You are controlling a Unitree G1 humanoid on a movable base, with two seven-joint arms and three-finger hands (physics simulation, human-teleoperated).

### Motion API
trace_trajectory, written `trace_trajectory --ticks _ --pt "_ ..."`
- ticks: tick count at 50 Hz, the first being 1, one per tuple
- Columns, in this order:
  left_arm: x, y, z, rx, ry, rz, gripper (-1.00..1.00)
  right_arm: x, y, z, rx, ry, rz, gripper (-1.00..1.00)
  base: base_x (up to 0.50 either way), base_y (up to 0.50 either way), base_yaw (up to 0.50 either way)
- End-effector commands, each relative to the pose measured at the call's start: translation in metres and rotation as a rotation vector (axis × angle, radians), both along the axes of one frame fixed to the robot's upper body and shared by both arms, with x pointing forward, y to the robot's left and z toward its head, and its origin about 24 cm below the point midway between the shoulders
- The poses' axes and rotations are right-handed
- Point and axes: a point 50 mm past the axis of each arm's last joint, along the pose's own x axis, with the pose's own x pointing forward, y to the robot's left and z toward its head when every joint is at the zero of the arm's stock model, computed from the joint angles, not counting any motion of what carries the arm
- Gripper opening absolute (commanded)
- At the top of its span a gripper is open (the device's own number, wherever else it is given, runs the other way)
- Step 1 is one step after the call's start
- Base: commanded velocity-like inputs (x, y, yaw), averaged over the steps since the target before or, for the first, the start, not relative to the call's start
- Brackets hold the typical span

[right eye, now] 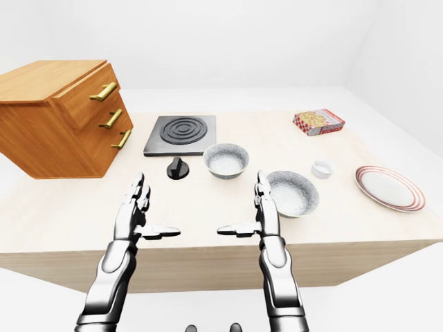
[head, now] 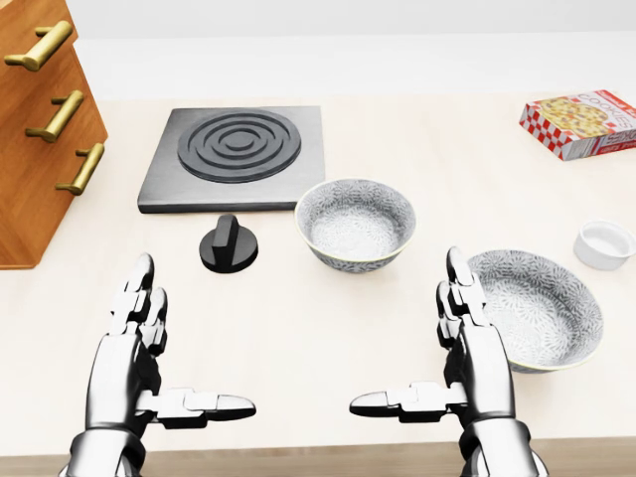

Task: Pick the akita bowl from table center and place it on the plate.

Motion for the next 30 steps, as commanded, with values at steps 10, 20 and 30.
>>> trace_trajectory --ticks 10,20,30 --pt "0.018 0.009 0.025 0.034 -0.046 -0.009 1.00 0.002 -0.011 0.015 -0.036 -0.017 0.006 1.00 0.00 0.00 0.00" --pt "0.023 0.008 0.053 0.050 -0.156 -0.024 1.00 0.009 -0.016 0.039 -0.083 -0.105 -0.016 1.00 0.00 0.00 0.00" --pt "0.018 0.007 0.057 0.047 -0.178 -0.029 1.00 0.008 -0.014 0.036 -0.041 -0.092 -0.013 1.00 0.00 -0.20 0.00"
